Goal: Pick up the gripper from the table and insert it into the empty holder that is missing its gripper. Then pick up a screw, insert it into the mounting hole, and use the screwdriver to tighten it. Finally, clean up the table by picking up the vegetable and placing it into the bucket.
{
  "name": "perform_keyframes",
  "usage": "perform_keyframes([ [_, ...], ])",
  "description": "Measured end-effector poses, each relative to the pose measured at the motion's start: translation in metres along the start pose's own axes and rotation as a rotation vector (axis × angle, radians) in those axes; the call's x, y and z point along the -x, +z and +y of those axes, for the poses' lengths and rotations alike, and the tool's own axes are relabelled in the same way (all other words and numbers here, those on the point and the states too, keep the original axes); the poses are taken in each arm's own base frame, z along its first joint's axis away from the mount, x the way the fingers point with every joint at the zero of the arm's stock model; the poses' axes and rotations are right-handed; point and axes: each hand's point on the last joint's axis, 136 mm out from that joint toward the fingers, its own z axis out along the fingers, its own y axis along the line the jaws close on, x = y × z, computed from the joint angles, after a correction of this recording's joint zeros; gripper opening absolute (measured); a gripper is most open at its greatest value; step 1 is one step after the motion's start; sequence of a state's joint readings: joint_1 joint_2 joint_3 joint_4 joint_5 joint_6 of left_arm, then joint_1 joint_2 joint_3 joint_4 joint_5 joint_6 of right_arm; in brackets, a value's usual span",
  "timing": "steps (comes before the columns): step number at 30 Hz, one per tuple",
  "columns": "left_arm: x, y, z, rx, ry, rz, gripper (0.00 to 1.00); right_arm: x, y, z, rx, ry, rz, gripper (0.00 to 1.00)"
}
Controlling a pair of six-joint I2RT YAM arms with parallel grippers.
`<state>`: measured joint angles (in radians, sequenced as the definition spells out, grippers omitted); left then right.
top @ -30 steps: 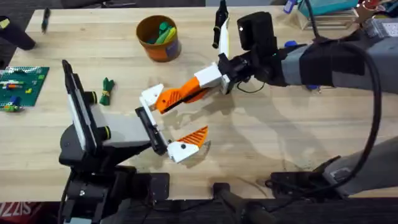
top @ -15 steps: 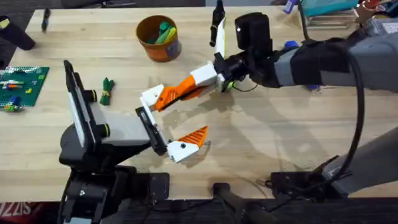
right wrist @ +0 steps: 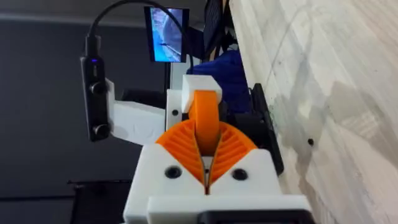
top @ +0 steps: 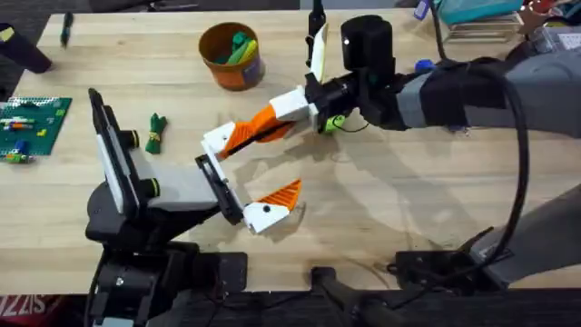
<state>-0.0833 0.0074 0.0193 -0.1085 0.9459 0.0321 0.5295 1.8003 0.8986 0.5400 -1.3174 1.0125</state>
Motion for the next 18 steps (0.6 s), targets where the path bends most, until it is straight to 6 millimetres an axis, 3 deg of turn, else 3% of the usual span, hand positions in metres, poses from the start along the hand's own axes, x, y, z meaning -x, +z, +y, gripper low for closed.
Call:
perform_keyframes([
  [18,0.0002,-0.0007,0.0068,0.037,-0.011,-0.001,0.986,0.0033,0.0112,0.0011,-0.018,-0.038,-0.023,0.018],
])
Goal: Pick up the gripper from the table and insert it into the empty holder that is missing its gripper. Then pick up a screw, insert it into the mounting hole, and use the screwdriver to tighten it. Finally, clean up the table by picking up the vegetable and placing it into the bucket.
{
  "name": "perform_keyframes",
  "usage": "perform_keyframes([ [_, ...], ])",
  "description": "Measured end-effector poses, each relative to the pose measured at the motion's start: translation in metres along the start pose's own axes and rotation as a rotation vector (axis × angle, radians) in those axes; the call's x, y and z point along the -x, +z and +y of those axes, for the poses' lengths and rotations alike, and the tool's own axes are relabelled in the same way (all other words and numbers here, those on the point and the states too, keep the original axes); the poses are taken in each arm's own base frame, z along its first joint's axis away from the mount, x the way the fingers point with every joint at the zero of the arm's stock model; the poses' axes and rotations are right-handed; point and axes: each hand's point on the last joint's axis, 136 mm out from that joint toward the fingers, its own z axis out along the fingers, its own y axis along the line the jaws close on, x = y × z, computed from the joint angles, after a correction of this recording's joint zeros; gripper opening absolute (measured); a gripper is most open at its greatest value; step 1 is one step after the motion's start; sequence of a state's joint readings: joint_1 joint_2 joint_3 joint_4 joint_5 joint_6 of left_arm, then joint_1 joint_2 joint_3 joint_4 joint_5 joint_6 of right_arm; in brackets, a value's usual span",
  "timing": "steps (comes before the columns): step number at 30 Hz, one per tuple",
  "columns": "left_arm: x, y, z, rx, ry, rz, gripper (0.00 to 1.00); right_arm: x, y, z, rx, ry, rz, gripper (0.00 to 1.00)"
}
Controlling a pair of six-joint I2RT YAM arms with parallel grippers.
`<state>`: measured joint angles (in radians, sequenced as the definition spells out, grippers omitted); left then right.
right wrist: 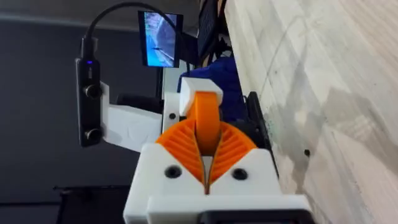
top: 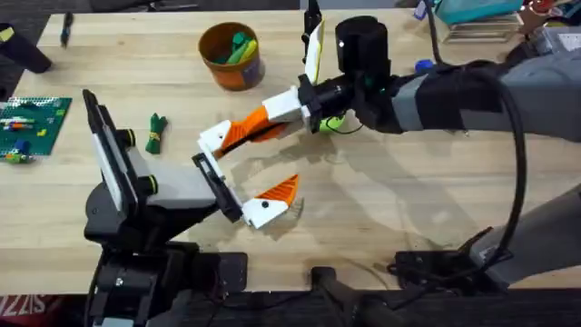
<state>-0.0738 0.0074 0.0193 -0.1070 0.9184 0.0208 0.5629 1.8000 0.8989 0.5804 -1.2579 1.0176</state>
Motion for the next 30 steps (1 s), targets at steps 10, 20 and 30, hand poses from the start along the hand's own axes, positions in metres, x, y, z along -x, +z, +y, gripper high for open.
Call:
perform_keyframes([
  [10,0.000,0.000,0.000,-0.002,0.001,0.000,0.986,-0.002,0.000,0.001,0.007,0.002,0.012,0.043],
  [20,0.000,0.000,-0.002,-0.009,0.015,-0.001,0.985,-0.006,0.003,0.001,0.007,0.011,0.025,0.216],
  [30,0.000,0.000,-0.013,-0.071,0.031,-0.001,0.985,-0.013,0.008,0.003,0.023,0.014,0.064,0.381],
])
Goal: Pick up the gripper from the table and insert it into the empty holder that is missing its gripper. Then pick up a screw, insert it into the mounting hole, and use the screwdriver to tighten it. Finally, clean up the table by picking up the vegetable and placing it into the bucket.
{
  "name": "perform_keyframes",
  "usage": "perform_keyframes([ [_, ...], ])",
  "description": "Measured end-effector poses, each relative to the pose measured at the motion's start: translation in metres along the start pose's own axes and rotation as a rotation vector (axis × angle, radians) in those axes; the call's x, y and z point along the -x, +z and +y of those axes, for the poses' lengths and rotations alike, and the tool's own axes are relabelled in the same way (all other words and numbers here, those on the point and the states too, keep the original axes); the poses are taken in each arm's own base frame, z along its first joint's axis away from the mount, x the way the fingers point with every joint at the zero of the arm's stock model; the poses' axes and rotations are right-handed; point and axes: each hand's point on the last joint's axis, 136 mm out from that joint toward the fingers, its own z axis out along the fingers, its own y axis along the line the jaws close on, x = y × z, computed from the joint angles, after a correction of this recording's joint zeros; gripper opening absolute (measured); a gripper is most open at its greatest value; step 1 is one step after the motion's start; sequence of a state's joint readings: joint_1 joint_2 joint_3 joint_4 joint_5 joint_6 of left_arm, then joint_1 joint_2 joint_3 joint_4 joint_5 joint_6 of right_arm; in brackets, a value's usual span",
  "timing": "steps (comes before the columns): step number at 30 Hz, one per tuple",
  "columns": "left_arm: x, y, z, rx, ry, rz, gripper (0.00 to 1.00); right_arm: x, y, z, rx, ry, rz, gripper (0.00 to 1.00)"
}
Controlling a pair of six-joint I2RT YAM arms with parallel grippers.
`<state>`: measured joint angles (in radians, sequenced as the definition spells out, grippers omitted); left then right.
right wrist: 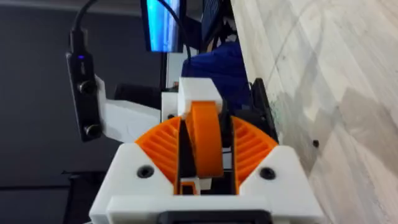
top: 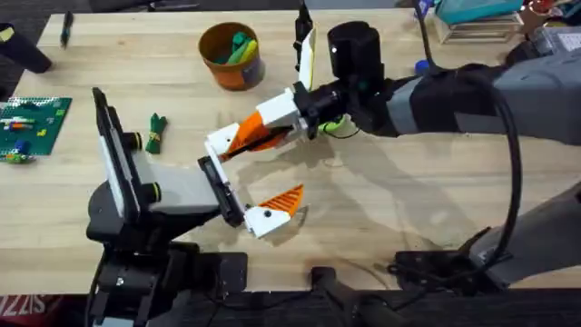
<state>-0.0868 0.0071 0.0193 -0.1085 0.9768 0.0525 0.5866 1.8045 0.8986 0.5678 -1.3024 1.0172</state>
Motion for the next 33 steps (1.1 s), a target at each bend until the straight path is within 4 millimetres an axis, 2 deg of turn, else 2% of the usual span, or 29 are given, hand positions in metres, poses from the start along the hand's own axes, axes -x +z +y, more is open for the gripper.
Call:
perform_keyframes([
  [3,0.000,0.000,0.000,0.000,0.000,0.000,0.986,0.001,-0.006,-0.001,0.008,0.007,0.001,0.409],
  [11,0.000,0.000,0.000,0.000,0.000,0.000,0.986,0.009,-0.031,-0.002,0.029,0.016,-0.022,0.580],
  [13,0.000,0.000,0.000,-0.001,0.000,0.000,0.986,0.014,-0.040,-0.004,0.026,0.013,-0.046,0.667],
  [17,0.000,0.000,0.000,-0.002,0.000,0.000,0.986,0.022,-0.060,-0.019,-0.012,0.049,-0.118,0.801],
  [20,0.000,0.000,-0.001,-0.003,0.000,0.000,0.986,0.029,-0.075,-0.035,-0.066,0.065,-0.184,0.857],
  [28,0.000,0.000,-0.001,-0.003,0.000,0.000,0.987,0.047,-0.108,-0.055,-0.171,-0.033,-0.312,0.903],
  [33,0.000,0.000,-0.001,-0.003,0.000,0.000,0.986,0.041,-0.113,-0.074,-0.253,0.036,-0.318,0.906],
])
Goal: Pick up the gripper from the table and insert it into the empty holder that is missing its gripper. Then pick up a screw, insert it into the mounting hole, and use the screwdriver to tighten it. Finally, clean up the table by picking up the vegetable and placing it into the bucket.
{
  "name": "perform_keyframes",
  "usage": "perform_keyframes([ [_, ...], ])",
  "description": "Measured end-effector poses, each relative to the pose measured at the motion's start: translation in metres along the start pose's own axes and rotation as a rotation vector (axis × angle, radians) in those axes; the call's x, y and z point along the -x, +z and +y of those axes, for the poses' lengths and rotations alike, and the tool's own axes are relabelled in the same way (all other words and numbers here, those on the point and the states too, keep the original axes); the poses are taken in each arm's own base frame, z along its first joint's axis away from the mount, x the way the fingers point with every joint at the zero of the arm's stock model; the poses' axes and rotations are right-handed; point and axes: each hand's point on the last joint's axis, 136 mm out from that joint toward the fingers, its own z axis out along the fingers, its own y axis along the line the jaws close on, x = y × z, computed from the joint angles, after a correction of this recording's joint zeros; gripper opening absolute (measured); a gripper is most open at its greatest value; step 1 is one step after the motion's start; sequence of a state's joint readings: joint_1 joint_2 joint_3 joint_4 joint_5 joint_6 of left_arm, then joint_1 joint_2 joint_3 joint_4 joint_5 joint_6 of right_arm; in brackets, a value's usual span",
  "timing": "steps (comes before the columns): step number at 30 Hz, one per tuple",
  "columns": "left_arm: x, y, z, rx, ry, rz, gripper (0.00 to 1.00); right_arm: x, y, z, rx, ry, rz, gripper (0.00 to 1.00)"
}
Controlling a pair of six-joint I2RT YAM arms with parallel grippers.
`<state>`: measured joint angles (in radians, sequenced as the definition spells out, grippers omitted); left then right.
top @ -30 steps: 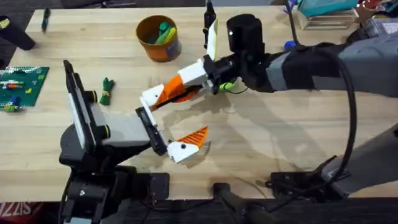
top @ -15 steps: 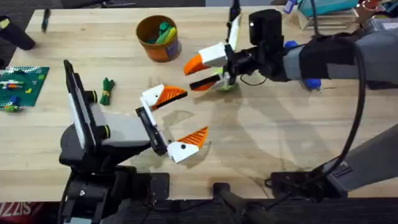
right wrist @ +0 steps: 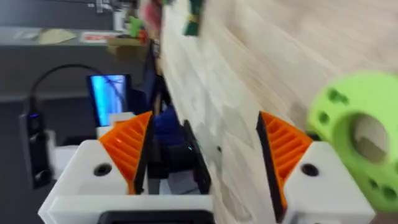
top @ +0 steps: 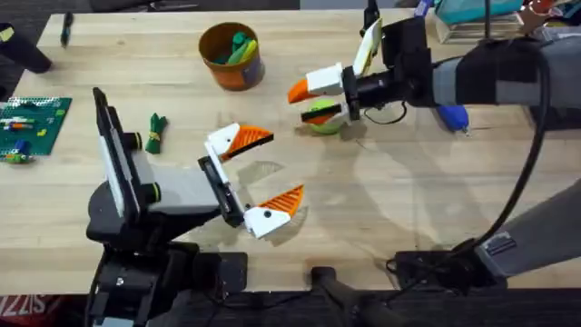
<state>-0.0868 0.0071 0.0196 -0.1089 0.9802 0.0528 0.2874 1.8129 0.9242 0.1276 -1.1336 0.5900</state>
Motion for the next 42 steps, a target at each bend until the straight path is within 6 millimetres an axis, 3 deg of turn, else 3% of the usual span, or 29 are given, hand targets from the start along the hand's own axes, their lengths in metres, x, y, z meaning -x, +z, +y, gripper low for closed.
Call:
perform_keyframes([
  [5,0.000,0.000,0.000,0.000,0.000,0.000,0.986,-0.006,-0.009,-0.003,-0.140,0.024,0.029,0.906],
  [13,0.000,0.000,0.000,0.000,0.000,0.000,0.987,-0.001,-0.052,0.057,-0.349,-0.210,0.014,0.925],
  [17,0.000,0.000,0.000,0.000,0.000,0.000,0.986,-0.014,-0.074,0.071,-0.483,-0.299,0.022,0.945],
  [21,0.000,0.000,0.000,0.000,0.000,0.000,0.986,-0.036,-0.089,0.065,-0.649,-0.362,0.077,0.982],
  [25,0.000,0.000,0.000,0.000,0.000,0.000,0.986,-0.046,-0.090,0.055,-0.776,-0.446,0.141,0.995],
  [30,0.000,0.000,0.000,0.000,0.000,0.000,0.986,-0.043,-0.076,0.047,-0.827,-0.552,0.194,0.995],
  [39,0.000,0.000,0.000,0.000,0.000,0.000,0.986,-0.039,-0.064,0.013,-0.878,-0.540,0.281,0.994],
  [42,0.000,0.000,0.000,0.000,0.000,0.000,0.986,-0.032,-0.055,0.007,-0.884,-0.570,0.283,0.894],
])
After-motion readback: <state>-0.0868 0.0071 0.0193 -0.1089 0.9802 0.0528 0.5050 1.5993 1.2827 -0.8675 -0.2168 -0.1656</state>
